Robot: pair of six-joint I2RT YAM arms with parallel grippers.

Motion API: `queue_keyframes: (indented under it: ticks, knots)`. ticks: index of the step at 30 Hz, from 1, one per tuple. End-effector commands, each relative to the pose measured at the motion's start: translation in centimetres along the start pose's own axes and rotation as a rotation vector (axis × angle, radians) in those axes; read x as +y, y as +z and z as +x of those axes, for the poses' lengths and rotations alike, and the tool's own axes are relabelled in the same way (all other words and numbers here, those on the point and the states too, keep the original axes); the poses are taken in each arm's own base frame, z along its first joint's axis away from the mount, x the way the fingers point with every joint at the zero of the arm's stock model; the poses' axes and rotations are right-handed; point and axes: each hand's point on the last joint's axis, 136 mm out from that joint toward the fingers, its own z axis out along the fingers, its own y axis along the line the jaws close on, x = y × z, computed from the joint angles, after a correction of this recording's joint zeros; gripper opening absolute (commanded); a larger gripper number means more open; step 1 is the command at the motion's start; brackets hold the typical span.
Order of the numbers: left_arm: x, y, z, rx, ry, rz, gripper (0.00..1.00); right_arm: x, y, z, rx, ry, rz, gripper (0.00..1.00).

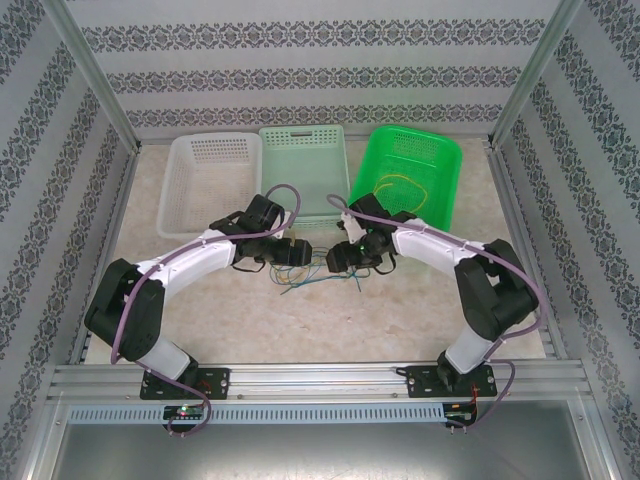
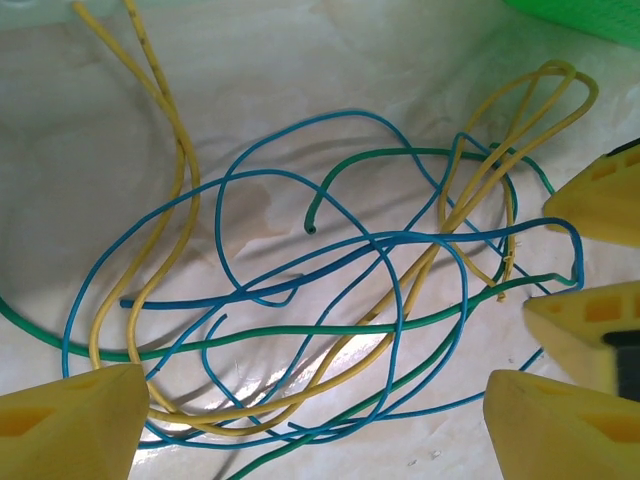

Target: Untangle the cables

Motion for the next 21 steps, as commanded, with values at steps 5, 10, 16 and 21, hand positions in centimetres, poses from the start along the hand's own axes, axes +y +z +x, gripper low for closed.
queue_keyframes:
  ticks: [5,10,16,21]
  knots:
    - [-0.9,-0.3,-0.2,-0.031,-0.016,0.049,0.88,1.0,1.8,-0.2,0.03,-0.057,-0.022,0.54]
    - [-0.8,0.2,0.1,-0.026,-0.031,0.058,0.87,2.3,0.9,-0.6,0.001,-0.088,-0.033,0.15]
    - [-1.4,-0.6,-0.5,-0.062,0.001,0.084,0.88,5.1,-3.5,-2.3,-0.127,-0.156,-0.072,0.0]
    - [-3.2,-2.4,-1.4,-0.131,0.088,0.142,0.88,6.6,-7.0,-3.2,-0.219,-0.198,-0.086,0.0]
